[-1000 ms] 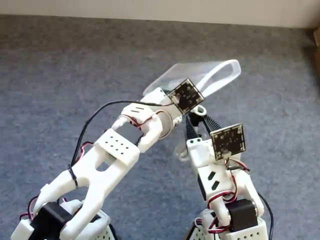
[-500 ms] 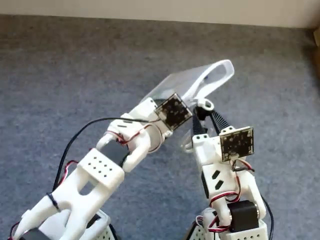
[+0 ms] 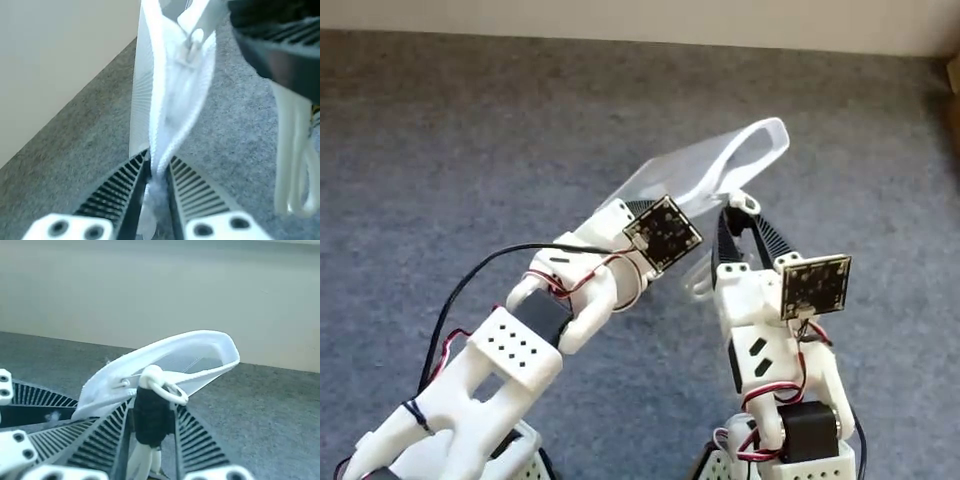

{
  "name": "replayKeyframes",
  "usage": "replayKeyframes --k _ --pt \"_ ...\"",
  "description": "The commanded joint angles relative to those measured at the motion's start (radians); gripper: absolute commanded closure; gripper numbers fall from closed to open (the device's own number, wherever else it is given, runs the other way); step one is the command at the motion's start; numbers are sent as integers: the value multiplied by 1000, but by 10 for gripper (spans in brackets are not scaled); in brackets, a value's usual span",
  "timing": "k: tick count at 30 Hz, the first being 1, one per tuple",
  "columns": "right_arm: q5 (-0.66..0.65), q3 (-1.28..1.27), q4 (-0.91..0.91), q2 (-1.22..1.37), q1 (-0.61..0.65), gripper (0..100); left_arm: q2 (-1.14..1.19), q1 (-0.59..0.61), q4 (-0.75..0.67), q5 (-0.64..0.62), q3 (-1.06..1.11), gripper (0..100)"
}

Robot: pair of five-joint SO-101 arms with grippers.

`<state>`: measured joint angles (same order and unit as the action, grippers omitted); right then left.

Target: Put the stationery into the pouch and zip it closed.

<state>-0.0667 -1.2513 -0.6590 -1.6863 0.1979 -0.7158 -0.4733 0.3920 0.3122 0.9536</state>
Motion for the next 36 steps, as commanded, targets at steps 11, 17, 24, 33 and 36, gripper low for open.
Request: replayKeyframes --k 11,17,24,33,36 --pt "-69 79 -10 -18 125 994 -84 39 -2 -68 -15 807" --pt "-69 79 -10 -18 127 994 -166 -2 3 -69 -12 807" --pt "-69 79 -16 -18 127 994 -196 -77 -2 -66 -10 811" --pt "-69 79 -16 -18 128 994 -193 -79 2 -66 -7 812" --pt "-69 79 -16 -18 128 994 -193 -79 3 -66 -7 835"
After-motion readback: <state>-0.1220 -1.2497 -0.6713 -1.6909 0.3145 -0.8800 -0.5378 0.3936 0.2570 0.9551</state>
